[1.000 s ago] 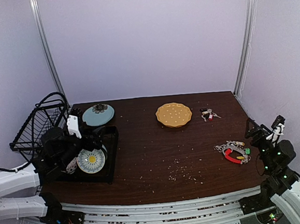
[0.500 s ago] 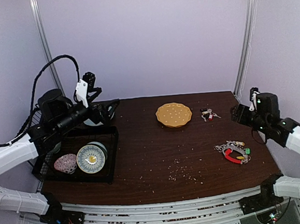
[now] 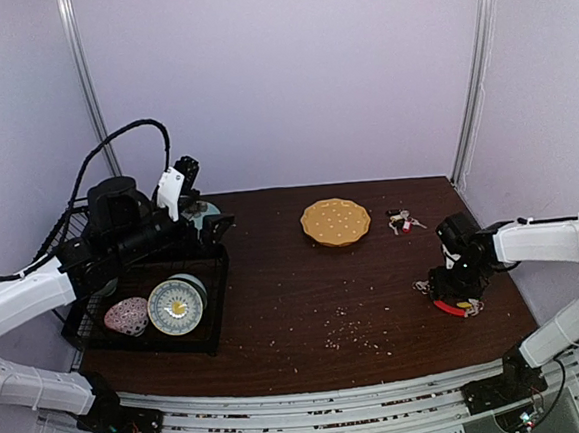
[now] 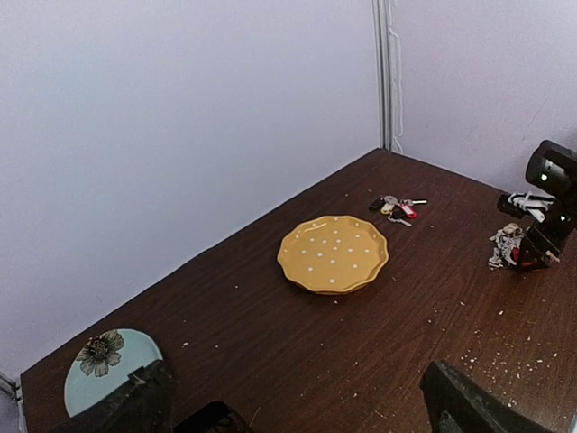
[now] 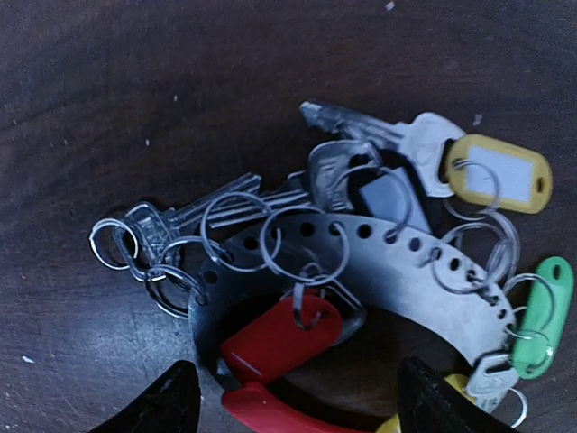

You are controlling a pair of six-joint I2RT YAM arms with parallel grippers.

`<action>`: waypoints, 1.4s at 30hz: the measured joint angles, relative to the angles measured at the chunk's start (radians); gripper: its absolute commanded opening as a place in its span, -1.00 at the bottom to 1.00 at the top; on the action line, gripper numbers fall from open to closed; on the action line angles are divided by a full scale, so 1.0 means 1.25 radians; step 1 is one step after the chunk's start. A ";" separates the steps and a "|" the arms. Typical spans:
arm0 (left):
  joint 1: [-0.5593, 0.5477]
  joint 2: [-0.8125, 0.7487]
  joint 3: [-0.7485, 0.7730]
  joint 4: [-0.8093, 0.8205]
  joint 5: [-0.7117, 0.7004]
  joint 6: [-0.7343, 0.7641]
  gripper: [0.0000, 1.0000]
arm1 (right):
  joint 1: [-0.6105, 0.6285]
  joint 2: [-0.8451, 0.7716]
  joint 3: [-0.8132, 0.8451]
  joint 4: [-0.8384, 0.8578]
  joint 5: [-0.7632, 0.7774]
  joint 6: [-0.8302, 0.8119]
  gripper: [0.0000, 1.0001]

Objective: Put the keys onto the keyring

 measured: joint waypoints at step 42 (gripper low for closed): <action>0.000 0.004 -0.039 0.011 -0.092 0.056 0.96 | -0.013 0.428 0.643 0.052 -0.041 -0.083 0.12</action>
